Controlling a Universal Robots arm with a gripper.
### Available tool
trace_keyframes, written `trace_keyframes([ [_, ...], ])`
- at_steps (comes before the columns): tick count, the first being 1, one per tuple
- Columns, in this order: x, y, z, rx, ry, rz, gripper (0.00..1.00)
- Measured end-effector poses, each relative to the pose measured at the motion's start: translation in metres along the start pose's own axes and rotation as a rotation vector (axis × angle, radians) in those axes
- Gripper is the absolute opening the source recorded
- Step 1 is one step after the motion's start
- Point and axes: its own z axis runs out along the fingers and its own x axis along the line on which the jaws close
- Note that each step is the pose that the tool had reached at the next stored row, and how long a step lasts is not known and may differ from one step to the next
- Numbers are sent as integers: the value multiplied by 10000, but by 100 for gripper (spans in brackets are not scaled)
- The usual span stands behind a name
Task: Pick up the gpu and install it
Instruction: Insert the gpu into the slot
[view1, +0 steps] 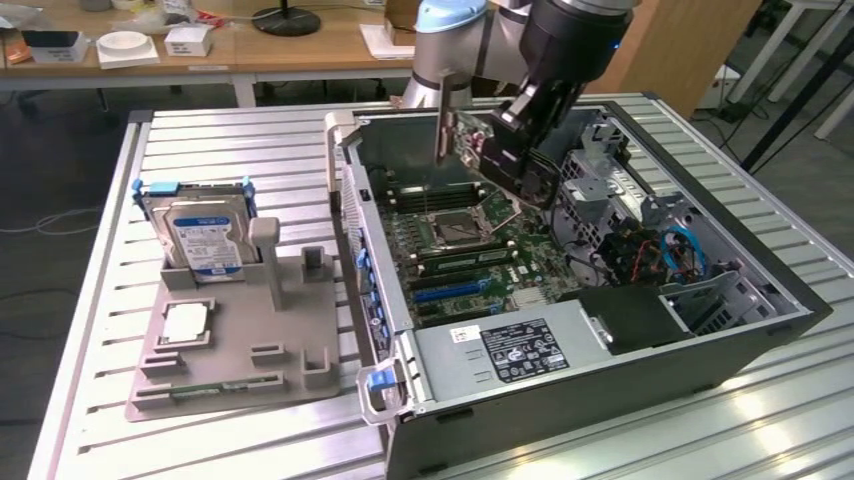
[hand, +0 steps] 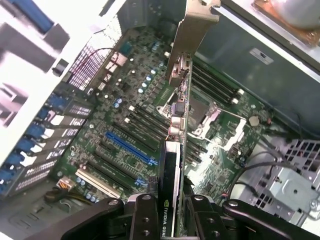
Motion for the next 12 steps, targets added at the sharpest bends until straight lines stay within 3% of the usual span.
trace_keyframes([
  [12,-21,-17,29,-86,159,-1562,28],
])
